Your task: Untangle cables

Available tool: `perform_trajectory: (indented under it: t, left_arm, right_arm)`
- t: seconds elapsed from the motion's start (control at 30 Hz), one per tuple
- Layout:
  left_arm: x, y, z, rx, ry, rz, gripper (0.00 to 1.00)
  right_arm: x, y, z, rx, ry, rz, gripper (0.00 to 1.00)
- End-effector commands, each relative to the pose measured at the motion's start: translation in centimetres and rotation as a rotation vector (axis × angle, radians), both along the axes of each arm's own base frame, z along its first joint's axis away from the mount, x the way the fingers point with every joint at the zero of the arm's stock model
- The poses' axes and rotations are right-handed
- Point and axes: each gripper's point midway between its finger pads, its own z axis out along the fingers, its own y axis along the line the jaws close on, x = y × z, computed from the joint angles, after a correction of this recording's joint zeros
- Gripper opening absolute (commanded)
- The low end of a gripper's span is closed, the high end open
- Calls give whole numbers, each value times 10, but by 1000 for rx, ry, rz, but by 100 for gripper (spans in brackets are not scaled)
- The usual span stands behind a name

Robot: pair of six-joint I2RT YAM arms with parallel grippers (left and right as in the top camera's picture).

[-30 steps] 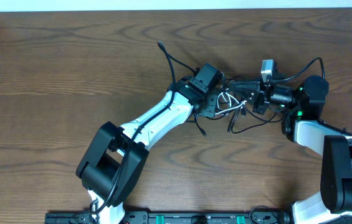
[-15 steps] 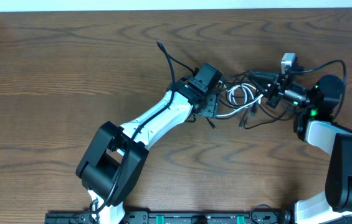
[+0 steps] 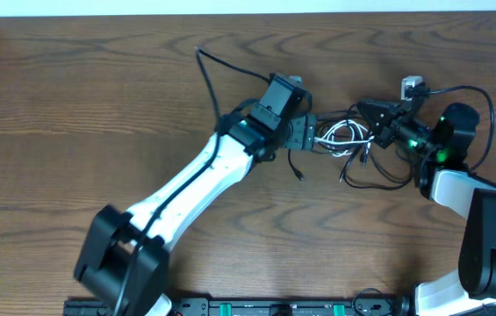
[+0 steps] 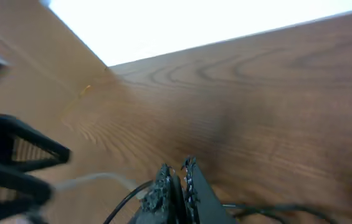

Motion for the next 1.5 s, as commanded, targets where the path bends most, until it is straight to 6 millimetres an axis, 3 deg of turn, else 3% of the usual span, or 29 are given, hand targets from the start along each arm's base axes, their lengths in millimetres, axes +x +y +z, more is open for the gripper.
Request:
perform_trajectory:
  t: [0.0,0.17,0.43,0.73,0.83,0.93,1.17,1.47]
  left_arm:
    - [1,2,19,-31,-41,3,86]
    - [3,2,22,-34,-53,6,86]
    - [3,3,22,-65,-29,67,86]
    - [-11,-11,20,-202,107,224,86]
    - [-18,-18,19,-189,107,192,86]
    - [-21,-22,17,-144,75,113,86]
    - [-21,-23,7,-127,91,112,86]
    - [-13,-30,10,-178,79,143,76]
  right_arm:
    - [4,10,-3,5,51,-27,1]
    - [4,19,-17,-36,97,-52,1]
    - [3,11,-39,-16,247,-133,1]
    - [5,10,-38,75,333,-179,1]
    - [8,12,-28,157,356,-188,1]
    - [3,24,-7,230,331,-96,1]
    - [-10,43,33,346,283,77,1]
    - [-18,51,38,371,307,130,1]
